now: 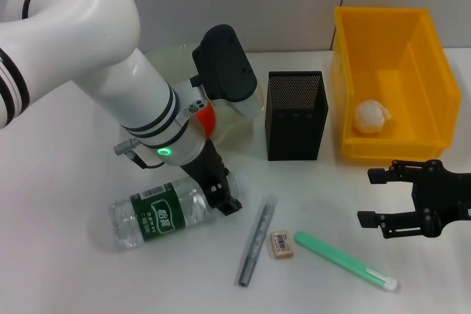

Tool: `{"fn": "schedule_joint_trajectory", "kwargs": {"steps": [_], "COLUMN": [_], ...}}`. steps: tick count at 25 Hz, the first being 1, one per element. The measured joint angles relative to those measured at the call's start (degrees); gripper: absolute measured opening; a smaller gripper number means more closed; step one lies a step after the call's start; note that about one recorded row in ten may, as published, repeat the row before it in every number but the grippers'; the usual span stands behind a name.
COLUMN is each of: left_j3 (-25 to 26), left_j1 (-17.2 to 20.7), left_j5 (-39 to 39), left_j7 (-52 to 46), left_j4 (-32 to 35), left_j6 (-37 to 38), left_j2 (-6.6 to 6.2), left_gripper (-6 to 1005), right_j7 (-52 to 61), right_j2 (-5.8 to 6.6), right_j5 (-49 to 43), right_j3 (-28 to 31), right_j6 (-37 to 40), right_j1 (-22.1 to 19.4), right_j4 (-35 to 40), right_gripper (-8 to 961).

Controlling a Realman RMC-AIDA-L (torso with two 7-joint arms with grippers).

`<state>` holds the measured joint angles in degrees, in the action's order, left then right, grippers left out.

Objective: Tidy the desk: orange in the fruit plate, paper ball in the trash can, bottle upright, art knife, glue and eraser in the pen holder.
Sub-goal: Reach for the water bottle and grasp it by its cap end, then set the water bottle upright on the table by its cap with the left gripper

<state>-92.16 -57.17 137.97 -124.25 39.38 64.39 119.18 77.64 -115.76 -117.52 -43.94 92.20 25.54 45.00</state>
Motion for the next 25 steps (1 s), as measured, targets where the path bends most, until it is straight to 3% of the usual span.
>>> {"fn": "schedule_joint_trajectory", "kwargs": {"steps": [1,4,10,18,25], "left_j3": [-0.14,-0.4,-0.94,0.07,9.37], "left_j1": [0.01,0.05,0.45,2.03,8.5], "left_j5": [-0.01,-0.15,-0.18,-0.15,-0.95], "left_j7": [0.0,-0.01,-0.03,-1.11,-0.87], "left_j4": [0.0,0.02,1.61,5.92,19.08], "left_j6": [-0.11,-0.54,-1.05,2.36,11.11], "left_j2": [0.0,0.0,0.0,-0.12,-0.51], "left_gripper": [781,575,491,440,444], "right_j7": [0.02,0.08,0.11,0.23,0.23], "right_j2": [0.0,0.0,0.01,0.01,0.01], "right_j5": [0.0,0.0,0.01,0.08,0.42], "right_j3": [0.0,0.0,0.0,-0.01,0.0], "right_j6": [0.0,0.0,0.0,-0.08,-0.26], "right_j1": [0.0,0.04,0.12,0.27,0.56], "right_j4": [0.0,0.02,0.01,0.02,0.02], "right_gripper": [832,831,831,831,831]}}
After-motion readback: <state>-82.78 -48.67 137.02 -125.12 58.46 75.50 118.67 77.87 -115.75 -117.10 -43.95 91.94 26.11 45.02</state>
